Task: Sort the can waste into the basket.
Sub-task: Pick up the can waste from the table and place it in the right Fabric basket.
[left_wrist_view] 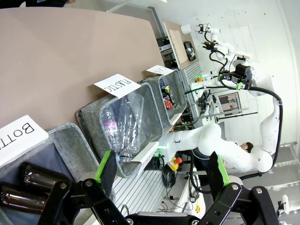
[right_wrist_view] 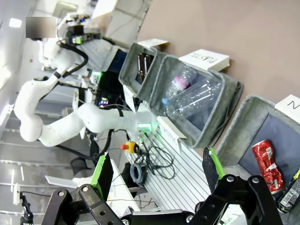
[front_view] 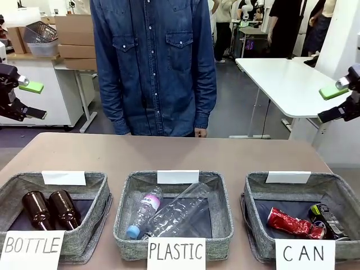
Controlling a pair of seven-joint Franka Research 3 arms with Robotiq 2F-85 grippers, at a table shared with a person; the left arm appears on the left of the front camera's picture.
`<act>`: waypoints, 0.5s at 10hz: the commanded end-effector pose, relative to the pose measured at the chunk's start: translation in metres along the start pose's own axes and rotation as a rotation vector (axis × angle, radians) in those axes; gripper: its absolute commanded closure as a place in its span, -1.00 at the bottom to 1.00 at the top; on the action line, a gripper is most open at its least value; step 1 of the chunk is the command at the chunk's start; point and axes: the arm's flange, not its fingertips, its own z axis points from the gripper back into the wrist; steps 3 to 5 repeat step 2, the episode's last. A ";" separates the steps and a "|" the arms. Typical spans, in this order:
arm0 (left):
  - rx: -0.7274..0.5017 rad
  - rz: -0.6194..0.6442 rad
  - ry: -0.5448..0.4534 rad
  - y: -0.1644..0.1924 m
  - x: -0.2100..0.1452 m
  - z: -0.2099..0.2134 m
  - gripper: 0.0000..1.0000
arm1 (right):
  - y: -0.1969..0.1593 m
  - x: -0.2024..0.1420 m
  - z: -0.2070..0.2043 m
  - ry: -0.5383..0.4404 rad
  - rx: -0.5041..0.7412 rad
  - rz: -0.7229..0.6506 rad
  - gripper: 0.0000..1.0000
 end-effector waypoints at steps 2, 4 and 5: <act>-0.003 0.007 0.009 -0.003 0.000 0.004 -1.00 | -0.002 -0.001 -0.001 0.005 0.000 0.020 -1.00; -0.003 0.007 0.009 -0.003 0.000 0.004 -1.00 | -0.002 -0.001 -0.001 0.005 0.000 0.020 -1.00; -0.003 0.007 0.009 -0.003 0.000 0.004 -1.00 | -0.002 -0.001 -0.001 0.005 0.000 0.020 -1.00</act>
